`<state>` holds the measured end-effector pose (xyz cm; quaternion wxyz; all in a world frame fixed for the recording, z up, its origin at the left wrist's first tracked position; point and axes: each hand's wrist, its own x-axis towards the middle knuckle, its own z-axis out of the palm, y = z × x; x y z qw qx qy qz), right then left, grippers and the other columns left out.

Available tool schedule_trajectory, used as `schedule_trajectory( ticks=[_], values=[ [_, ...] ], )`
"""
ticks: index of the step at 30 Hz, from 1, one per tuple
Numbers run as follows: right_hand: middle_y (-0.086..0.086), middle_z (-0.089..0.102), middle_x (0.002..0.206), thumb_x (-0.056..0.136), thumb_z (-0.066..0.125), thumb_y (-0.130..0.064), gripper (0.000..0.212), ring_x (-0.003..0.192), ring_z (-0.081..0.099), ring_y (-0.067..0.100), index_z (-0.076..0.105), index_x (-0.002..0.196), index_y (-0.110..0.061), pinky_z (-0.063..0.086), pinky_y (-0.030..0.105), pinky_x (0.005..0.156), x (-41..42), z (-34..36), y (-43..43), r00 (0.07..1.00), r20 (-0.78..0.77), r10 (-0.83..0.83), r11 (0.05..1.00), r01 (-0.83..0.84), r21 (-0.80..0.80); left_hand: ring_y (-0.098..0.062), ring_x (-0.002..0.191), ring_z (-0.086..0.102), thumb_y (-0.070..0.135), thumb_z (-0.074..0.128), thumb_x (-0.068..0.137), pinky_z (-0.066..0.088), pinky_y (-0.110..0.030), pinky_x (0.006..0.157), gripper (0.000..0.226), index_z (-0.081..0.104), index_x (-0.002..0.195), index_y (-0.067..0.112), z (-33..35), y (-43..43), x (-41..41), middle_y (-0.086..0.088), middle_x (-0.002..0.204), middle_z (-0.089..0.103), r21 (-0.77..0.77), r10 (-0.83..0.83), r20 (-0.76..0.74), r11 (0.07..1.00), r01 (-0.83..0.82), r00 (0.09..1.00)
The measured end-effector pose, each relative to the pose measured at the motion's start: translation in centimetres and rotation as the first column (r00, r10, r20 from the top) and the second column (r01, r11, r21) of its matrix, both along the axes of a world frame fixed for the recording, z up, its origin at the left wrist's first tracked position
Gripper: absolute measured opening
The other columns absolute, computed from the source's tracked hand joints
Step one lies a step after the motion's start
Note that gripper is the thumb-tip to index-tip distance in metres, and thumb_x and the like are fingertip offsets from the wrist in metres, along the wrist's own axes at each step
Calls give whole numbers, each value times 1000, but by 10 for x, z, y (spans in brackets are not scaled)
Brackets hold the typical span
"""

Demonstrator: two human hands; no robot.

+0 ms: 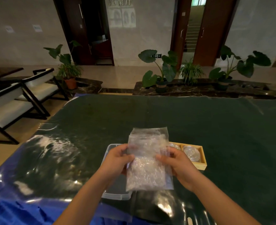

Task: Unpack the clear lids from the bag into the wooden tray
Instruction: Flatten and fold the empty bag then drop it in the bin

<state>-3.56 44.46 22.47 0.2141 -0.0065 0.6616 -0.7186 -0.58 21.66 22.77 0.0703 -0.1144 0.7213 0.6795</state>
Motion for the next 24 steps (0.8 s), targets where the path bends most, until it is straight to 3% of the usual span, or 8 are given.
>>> schedule_trajectory(
  ticks=[5, 8, 10, 12, 15, 18, 21, 24],
  values=[
    [7, 77, 85, 79, 64, 18, 40, 81, 74, 28, 79, 79, -19, 62, 47, 77, -1, 3, -4, 992, 31, -122, 980, 125, -157, -25, 79, 76, -8, 61, 92, 61, -40, 63, 34, 79, 100, 20, -8, 4, 2, -11, 93, 79, 168, 53, -11, 984, -50, 999],
    [3, 78, 80, 77, 56, 23, 48, 70, 75, 21, 77, 65, -19, 61, 42, 68, -2, 6, -9, 990, 66, -124, 964, 136, -230, -20, 61, 72, -7, 55, 93, 55, -30, 45, 35, 81, 91, 15, -10, 11, 4, -13, 84, 76, 303, 65, 40, 950, -74, 997],
    [7, 79, 87, 80, 57, 18, 40, 70, 76, 21, 75, 65, -14, 61, 37, 62, -3, 8, -11, 991, 78, -105, 960, 122, -251, -24, 60, 70, 6, 51, 93, 55, -33, 44, 29, 79, 101, 12, -11, 11, 5, -16, 86, 73, 443, 27, 107, 894, -72, 994],
    [10, 79, 90, 84, 58, 13, 32, 71, 76, 21, 72, 66, -9, 60, 34, 58, -3, 6, -10, 992, 68, -109, 969, 121, -217, -36, 78, 74, 32, 47, 95, 61, -45, 55, 42, 72, 120, 10, -12, 3, 6, -22, 102, 74, 551, -78, 164, 834, -26, 983],
    [8, 79, 96, 86, 59, 11, 23, 81, 74, 24, 74, 74, -2, 60, 32, 60, -2, 1, -7, 991, 2, -132, 991, 132, -38, -39, 93, 74, 64, 49, 96, 63, -51, 61, 58, 73, 119, 16, -11, 0, 4, -20, 111, 74, 476, -167, 238, 879, 35, 957],
    [7, 75, 108, 86, 50, 16, 33, 96, 71, 29, 77, 81, -4, 63, 40, 70, 2, -1, -6, 991, -4, -135, 988, 135, 71, -25, 78, 76, 16, 72, 90, 60, -40, 61, 22, 73, 112, 16, -12, 8, 5, -19, 108, 71, 350, -61, 197, 937, -12, 978],
    [16, 71, 117, 91, 46, 4, 39, 104, 69, 38, 77, 103, -16, 58, 56, 87, 3, -4, 0, 983, 108, -146, 982, 157, -106, -22, 72, 74, -13, 70, 82, 59, -35, 58, 47, 70, 117, 20, -17, 10, 6, -18, 103, 71, 267, 46, 92, 961, -69, 995],
    [14, 72, 119, 98, 50, -38, 30, 105, 70, 39, 69, 120, -27, 56, 62, 87, 3, -2, 5, 966, 245, -84, 948, 153, -277, -14, 80, 75, -14, 73, 77, 59, -32, 61, 63, 69, 113, 37, -14, 14, 8, -9, 106, 74, 24, 104, -99, 994, -102, 990]
  ],
)
